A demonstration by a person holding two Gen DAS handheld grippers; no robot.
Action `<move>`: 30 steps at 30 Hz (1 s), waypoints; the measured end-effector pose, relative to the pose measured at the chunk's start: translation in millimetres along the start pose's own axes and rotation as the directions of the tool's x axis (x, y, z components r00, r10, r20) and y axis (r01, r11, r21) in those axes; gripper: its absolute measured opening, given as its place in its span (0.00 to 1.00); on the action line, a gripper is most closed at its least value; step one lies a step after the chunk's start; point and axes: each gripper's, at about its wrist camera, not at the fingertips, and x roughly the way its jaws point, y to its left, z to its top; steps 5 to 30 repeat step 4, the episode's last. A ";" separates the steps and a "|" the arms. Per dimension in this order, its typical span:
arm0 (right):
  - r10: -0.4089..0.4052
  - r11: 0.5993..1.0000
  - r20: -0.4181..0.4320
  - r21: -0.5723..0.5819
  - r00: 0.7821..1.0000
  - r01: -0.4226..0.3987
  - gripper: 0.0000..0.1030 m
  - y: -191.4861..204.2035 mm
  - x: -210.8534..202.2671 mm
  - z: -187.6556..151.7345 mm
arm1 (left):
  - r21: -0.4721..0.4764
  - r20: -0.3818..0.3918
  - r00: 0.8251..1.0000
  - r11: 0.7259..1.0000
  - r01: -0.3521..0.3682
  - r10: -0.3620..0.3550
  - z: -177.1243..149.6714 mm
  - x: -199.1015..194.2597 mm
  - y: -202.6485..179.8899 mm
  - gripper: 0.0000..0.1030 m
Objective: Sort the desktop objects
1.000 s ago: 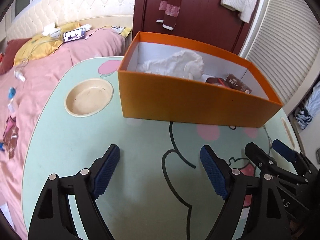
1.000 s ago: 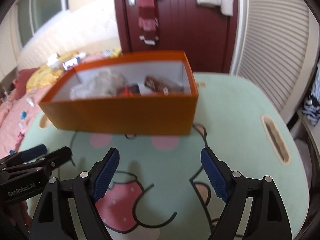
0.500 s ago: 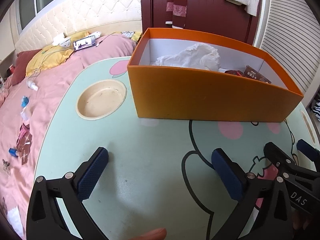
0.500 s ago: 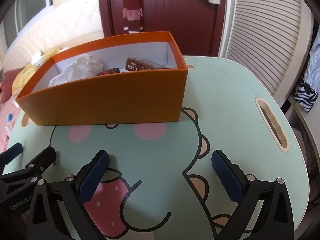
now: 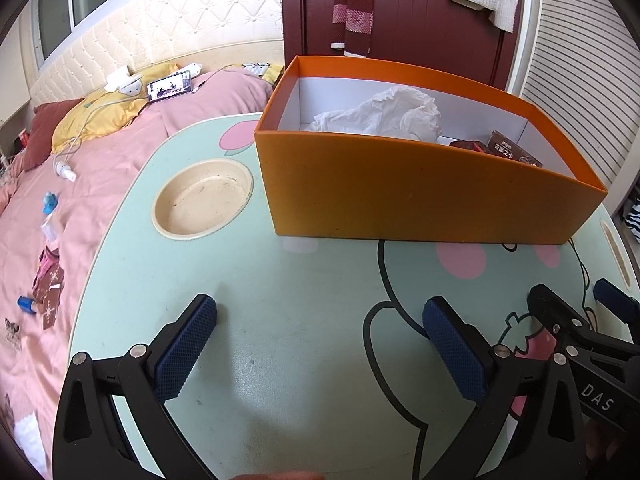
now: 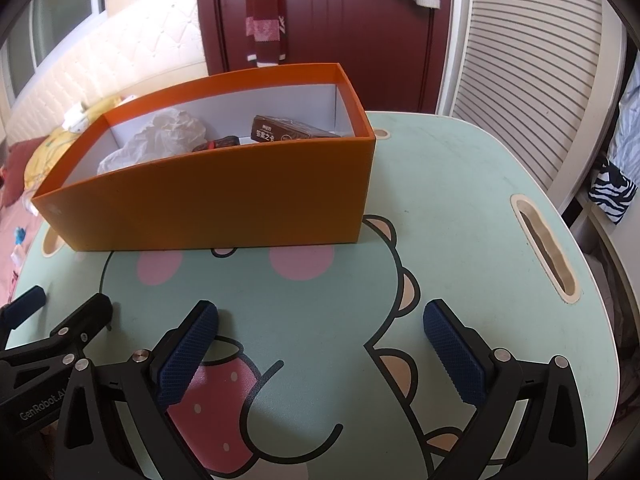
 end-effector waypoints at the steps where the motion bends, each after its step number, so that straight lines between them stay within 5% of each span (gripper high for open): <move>1: -0.001 1.000 0.000 0.001 1.000 0.001 1.00 0.4 0.2 0.8 | 0.000 0.000 1.000 1.000 0.000 0.000 0.0 -0.1 -0.2 1.00; 30: -0.001 1.000 0.003 0.000 1.000 0.001 1.00 2.3 -0.9 -2.3 | 0.000 0.000 1.000 1.000 -0.001 0.001 0.0 -0.4 -1.1 1.00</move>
